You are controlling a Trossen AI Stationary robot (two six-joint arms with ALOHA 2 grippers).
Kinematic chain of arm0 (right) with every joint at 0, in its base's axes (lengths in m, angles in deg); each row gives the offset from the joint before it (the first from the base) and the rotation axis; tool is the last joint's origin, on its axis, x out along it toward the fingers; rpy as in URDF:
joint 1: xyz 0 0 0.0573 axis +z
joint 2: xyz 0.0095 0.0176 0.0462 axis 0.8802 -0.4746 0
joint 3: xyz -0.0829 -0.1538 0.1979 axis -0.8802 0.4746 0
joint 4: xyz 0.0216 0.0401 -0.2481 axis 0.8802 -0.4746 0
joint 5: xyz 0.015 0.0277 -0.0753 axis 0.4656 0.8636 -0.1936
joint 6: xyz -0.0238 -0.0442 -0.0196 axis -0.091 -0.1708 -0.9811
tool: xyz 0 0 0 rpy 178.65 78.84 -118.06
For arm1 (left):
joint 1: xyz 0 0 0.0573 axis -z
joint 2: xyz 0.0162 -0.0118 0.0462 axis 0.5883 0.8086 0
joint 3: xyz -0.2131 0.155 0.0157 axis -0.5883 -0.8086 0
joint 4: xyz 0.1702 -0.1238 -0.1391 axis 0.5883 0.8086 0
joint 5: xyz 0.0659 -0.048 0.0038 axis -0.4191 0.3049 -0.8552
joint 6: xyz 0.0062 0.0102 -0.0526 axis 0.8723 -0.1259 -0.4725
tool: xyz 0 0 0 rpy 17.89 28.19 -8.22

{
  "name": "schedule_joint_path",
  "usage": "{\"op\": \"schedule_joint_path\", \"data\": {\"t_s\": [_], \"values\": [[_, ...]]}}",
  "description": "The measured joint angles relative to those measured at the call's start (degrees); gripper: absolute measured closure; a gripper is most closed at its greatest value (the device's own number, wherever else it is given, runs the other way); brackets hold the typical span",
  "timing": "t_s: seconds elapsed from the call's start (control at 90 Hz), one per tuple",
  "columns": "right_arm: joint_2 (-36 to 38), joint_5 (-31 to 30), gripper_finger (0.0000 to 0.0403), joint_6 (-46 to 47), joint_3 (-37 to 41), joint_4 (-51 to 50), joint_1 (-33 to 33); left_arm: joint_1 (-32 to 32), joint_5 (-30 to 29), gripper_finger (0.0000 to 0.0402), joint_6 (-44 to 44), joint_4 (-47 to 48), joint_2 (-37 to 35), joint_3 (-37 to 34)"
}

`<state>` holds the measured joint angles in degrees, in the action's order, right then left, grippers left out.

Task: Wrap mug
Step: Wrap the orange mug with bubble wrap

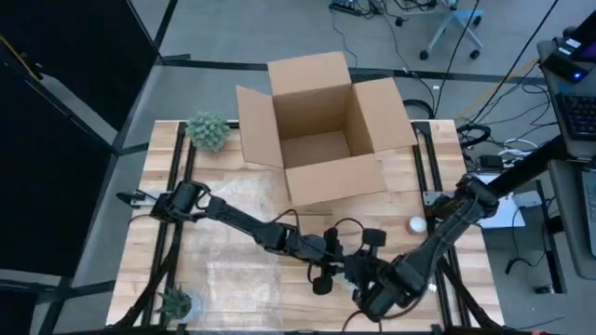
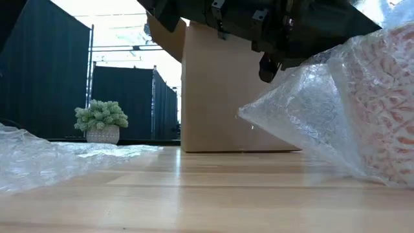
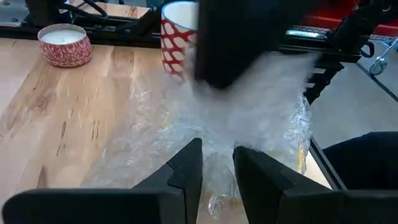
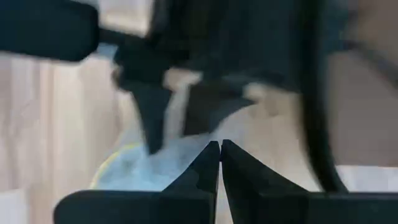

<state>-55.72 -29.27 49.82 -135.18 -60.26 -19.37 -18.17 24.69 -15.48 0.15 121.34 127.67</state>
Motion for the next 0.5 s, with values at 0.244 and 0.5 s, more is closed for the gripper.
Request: {"op": "schedule_joint_path", "data": {"t_s": [0.244,0.5], "values": [[-0.88,6.84,0.0399,3.85,7.20,7.00,1.32,0.00,0.02,0.0320,0.02,-0.17,0.00,0.00],[-0.42,13.02,0.0399,2.69,17.63,22.00,-2.29,0.00,0.02,0.0320,-0.02,-0.70,0.02,-0.02]]}}
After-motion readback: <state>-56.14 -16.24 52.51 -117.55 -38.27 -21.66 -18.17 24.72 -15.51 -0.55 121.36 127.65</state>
